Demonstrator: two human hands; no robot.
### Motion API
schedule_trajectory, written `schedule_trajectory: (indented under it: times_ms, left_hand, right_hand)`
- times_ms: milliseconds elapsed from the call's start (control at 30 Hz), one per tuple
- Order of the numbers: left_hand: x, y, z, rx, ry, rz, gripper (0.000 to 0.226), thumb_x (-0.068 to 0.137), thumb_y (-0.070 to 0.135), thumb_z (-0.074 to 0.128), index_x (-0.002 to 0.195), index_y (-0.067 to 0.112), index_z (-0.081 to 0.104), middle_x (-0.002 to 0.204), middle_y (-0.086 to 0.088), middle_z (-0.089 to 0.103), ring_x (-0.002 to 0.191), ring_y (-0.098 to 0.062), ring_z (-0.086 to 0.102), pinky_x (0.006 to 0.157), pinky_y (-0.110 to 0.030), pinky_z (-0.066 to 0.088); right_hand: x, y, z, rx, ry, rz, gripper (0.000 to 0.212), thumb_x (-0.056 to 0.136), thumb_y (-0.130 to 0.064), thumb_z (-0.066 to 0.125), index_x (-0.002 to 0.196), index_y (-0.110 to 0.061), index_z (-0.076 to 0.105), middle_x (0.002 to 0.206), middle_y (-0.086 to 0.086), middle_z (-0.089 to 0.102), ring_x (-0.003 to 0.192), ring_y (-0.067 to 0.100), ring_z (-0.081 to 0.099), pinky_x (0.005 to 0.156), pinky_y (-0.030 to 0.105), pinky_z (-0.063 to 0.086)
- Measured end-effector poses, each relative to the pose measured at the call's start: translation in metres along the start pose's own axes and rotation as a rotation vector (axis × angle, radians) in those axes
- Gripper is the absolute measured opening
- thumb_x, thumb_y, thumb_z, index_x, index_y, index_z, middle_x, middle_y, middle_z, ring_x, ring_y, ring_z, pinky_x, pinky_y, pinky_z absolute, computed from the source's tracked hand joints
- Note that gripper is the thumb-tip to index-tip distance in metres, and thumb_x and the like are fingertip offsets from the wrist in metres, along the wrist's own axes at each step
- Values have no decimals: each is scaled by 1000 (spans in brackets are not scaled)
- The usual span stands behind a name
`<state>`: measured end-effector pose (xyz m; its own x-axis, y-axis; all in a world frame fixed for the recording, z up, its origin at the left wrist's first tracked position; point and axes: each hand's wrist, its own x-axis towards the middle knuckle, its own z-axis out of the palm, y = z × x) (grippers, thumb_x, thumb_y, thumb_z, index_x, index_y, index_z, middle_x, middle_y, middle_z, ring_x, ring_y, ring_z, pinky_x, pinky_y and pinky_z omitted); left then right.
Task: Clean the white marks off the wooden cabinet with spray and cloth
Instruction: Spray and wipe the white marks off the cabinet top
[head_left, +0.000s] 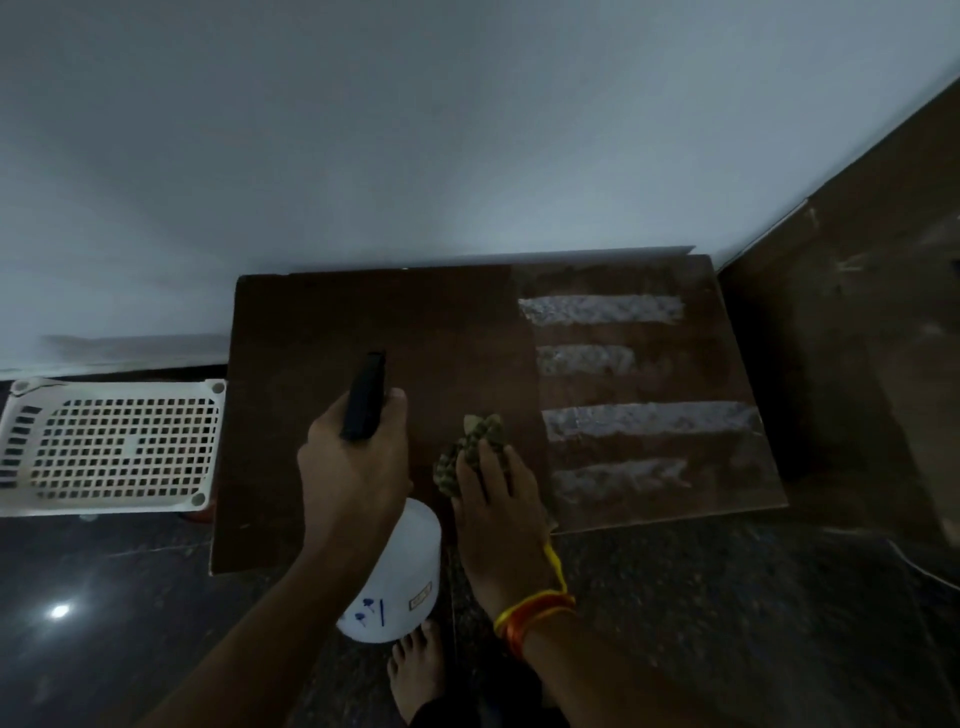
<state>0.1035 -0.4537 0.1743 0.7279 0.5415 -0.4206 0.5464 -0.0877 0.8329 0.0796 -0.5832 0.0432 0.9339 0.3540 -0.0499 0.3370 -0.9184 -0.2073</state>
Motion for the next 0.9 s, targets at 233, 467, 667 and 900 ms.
schedule_trajectory:
  times_ms: [233,467,667,900]
  left_hand:
    - [-35,-4,22,-2,44,-25,18,96,32,53,78,28,50,77,-10,60,62,-21,59,50,-25,44]
    - [-65,2,48,11,51,-48,23,96,31,53,74,27,49,85,-22,64,70,-34,63,56,-38,53]
    - [-86,-5,88,96,-41,-38,25,95,32,55,73,21,55,71,-19,61,62,-32,58,60,-48,53]
    - [-97,-23,119,234,-200,67,29,93,22,59,75,-1,57,59,-14,50,52,-25,43,49,-34,36]
  right_hand:
    - [-35,20,-4,38,-61,-131,59,61,-22,87,115,-15,64,120,8,65,107,32,63,86,45,55]
    - [-33,78,-37,199,95,-41,48,75,-16,77,120,-13,61,122,13,61,105,34,60,86,45,54]
    - [-10,142,-83,221,262,159,38,91,-16,60,128,-6,56,127,20,54,115,37,51,95,47,46]
    - [16,199,-110,270,368,312,39,91,-14,57,129,-7,54,130,22,51,112,42,49,96,47,41]
